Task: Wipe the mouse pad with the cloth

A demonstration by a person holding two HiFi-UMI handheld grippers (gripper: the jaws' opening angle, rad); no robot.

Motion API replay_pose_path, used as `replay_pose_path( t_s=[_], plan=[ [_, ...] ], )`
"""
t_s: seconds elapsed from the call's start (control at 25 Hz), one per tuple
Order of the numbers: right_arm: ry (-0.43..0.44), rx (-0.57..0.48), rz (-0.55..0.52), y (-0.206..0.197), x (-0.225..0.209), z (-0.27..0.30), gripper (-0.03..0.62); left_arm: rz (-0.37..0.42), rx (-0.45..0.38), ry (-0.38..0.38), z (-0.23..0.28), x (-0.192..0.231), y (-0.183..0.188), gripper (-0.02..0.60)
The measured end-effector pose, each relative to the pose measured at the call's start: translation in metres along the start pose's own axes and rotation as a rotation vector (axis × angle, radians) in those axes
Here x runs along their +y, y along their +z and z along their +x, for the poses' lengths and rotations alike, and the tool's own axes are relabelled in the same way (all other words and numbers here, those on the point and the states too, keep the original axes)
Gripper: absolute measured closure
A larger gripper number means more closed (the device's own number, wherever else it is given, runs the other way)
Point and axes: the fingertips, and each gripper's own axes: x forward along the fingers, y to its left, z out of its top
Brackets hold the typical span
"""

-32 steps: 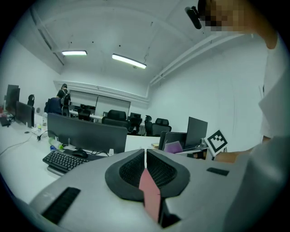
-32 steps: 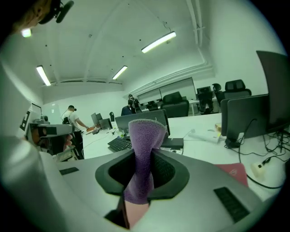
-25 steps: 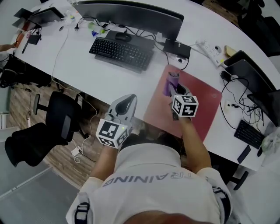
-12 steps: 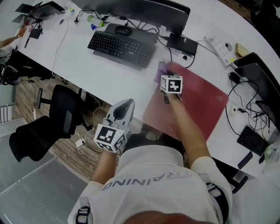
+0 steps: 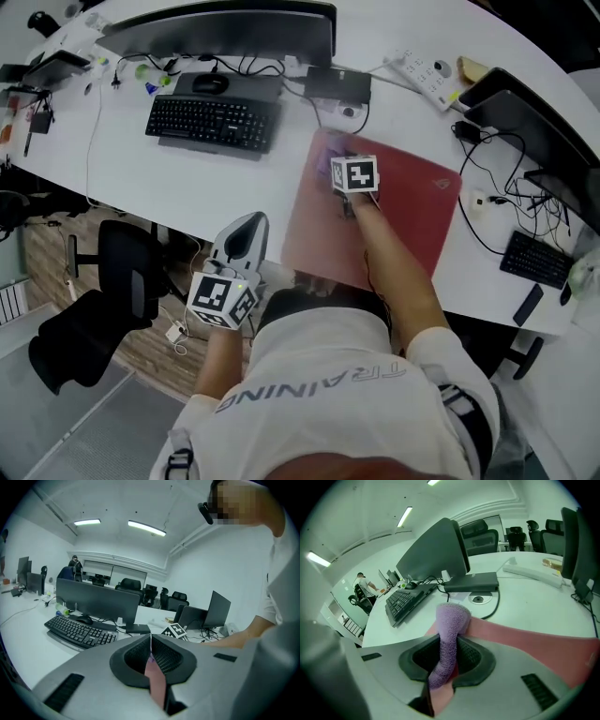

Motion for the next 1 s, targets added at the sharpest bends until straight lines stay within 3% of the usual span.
replay_pose_path(
  t_s=[0.32, 1.0],
  plan=[
    [-0.074, -0.001, 0.048, -0.022, -0.065, -0.042, 0.496, 0.015, 0.015, -0.106, 0.033, -0.032, 0.0, 0.549],
    [-0.344, 0.005, 0.129, -0.089, -0.238, -0.167, 0.496, 0.09, 0.038, -0.291, 0.067, -0.097, 0.004, 0.549]
  ],
)
